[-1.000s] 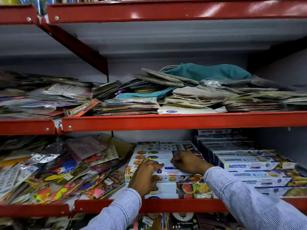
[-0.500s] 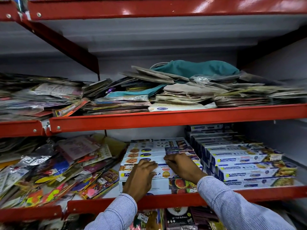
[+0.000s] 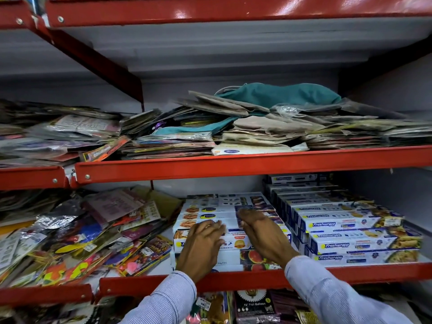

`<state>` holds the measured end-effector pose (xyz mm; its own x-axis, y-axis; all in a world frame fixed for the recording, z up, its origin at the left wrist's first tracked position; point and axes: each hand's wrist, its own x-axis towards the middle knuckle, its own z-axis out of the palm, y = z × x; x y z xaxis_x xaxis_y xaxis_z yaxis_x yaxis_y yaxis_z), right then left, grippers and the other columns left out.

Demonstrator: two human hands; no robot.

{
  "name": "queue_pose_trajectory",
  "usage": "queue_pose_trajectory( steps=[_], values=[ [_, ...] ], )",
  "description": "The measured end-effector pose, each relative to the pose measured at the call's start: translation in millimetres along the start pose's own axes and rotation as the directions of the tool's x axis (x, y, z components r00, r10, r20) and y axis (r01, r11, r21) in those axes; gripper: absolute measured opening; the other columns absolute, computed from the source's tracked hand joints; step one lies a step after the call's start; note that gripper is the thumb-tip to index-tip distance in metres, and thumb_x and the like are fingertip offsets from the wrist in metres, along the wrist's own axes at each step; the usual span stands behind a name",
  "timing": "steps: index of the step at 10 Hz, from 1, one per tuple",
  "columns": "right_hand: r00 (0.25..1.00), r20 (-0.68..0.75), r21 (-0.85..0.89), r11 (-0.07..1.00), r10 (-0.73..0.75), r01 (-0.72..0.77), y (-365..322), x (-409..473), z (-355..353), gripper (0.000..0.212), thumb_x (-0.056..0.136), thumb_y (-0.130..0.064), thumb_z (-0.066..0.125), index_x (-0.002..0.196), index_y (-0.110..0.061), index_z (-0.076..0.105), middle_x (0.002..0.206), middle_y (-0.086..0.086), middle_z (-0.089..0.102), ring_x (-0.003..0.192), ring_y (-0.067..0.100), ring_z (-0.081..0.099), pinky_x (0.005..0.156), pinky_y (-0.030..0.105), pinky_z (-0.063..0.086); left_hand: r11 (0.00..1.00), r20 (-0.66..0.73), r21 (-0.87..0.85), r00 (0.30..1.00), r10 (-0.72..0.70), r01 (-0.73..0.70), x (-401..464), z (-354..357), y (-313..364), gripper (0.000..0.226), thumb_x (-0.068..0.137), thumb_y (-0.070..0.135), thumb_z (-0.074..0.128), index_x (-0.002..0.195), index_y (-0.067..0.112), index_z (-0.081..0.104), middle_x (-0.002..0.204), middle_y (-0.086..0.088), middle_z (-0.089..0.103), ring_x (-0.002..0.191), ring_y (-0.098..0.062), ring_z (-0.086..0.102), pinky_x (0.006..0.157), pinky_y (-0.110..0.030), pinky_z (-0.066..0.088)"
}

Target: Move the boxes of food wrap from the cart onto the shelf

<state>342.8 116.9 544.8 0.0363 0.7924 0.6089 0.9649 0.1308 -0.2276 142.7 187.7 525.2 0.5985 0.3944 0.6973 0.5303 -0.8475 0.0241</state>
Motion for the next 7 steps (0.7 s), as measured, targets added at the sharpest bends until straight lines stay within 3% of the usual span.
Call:
queue_pose_trajectory(
  steps=[1,2,5,7],
  values=[
    [0.987,-0.158,-0.147,0.988,0.02,-0.044,0.8,-18.5,6.9,0.045,0.102,-0.036,0.031,0.145,-0.023,0.036,0.154,-0.006,0.035,0.145,0.01,0.025,0.12,0.034,0.019,0.993,0.014,0.1,0.998,-0.064,0.063,-8.2,0.5,-9.8,0.046,0.102,0.04,0.034,0.145,0.025,0.034,0.155,0.005,0.034,0.145,-0.02,0.023,0.116,-0.049,0.018],
    [0.987,-0.147,-0.248,0.964,0.059,-0.095,4.0,-32.1,17.7,0.052,0.101,-0.04,0.026,0.15,-0.024,0.022,0.159,-0.006,0.019,0.149,0.01,0.011,0.12,0.043,0.01,0.973,0.058,0.221,0.995,-0.081,0.066,-13.9,3.0,-18.0,0.049,0.102,0.04,0.024,0.149,0.024,0.023,0.16,-0.002,0.019,0.148,-0.024,0.007,0.115,-0.055,0.007],
    [0.99,-0.072,-0.321,0.937,0.12,-0.137,3.8,-36.4,24.0,0.055,0.1,-0.045,0.017,0.15,-0.022,0.023,0.159,-0.003,0.024,0.148,0.012,0.012,0.119,0.045,0.005,0.933,0.17,0.349,0.973,-0.156,0.089,-19.9,5.9,-22.9,0.055,0.1,0.036,0.004,0.15,0.018,0.016,0.161,-0.011,0.013,0.148,-0.032,-0.002,0.111,-0.07,0.005],
    [0.979,-0.189,-0.243,0.963,0.074,-0.119,-15.1,-37.5,3.3,0.057,0.099,-0.045,0.023,0.152,-0.024,0.015,0.162,-0.002,0.017,0.15,0.014,0.005,0.12,0.047,0.009,0.962,0.002,0.25,0.994,-0.113,0.109,-17.3,-26.1,7.1,0.068,0.099,0.05,0.035,0.152,0.015,0.009,0.162,-0.012,0.004,0.148,-0.032,-0.004,0.111,-0.071,0.01]
  ],
)
